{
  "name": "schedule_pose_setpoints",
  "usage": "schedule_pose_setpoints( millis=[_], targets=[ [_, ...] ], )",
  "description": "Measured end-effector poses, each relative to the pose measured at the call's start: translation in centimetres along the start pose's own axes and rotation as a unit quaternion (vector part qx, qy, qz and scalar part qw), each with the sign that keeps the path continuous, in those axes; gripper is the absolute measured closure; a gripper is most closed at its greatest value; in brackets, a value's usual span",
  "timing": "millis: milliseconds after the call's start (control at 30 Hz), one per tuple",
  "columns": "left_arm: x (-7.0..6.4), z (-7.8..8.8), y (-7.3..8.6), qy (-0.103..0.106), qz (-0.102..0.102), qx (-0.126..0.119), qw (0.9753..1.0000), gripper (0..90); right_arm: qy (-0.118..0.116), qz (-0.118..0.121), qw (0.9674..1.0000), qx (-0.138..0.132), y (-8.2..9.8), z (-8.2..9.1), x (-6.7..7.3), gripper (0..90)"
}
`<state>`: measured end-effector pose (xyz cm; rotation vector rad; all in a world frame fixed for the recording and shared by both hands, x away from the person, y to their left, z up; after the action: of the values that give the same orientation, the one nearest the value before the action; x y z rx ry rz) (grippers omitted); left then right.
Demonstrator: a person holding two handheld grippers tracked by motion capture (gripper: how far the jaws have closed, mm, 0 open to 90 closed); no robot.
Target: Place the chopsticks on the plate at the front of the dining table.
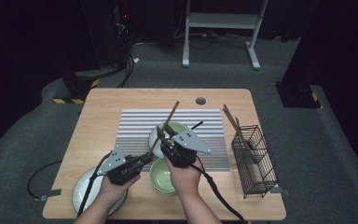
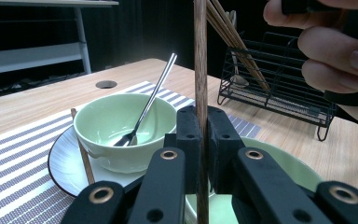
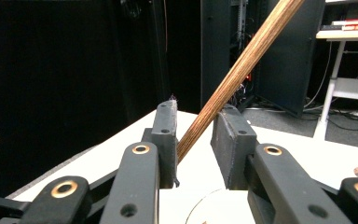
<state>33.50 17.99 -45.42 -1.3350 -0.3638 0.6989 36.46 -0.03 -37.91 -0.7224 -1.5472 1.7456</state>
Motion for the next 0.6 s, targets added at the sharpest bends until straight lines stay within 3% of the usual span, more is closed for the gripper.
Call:
schedule_pose_setpoints(
  millis=[600],
  targets=[
    [0.2,0.6,0.0,0.006,-0.002,-0.014,0.9999,84.7,0.012,-0.018,0.9997,0.010,0.9,-0.1,-1.1,62.5]
  ],
)
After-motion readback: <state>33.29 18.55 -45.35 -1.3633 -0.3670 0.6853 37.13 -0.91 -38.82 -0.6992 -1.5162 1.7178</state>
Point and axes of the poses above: each handheld gripper's, and its own axes: z roughly backward along the jaws, y roughly out of its underside, x roughly to its left, the point moved 3 cm from there along -z, roughly forward along the jaws, and after that the axes turned 4 degrees about z, right-handed, at the moved point
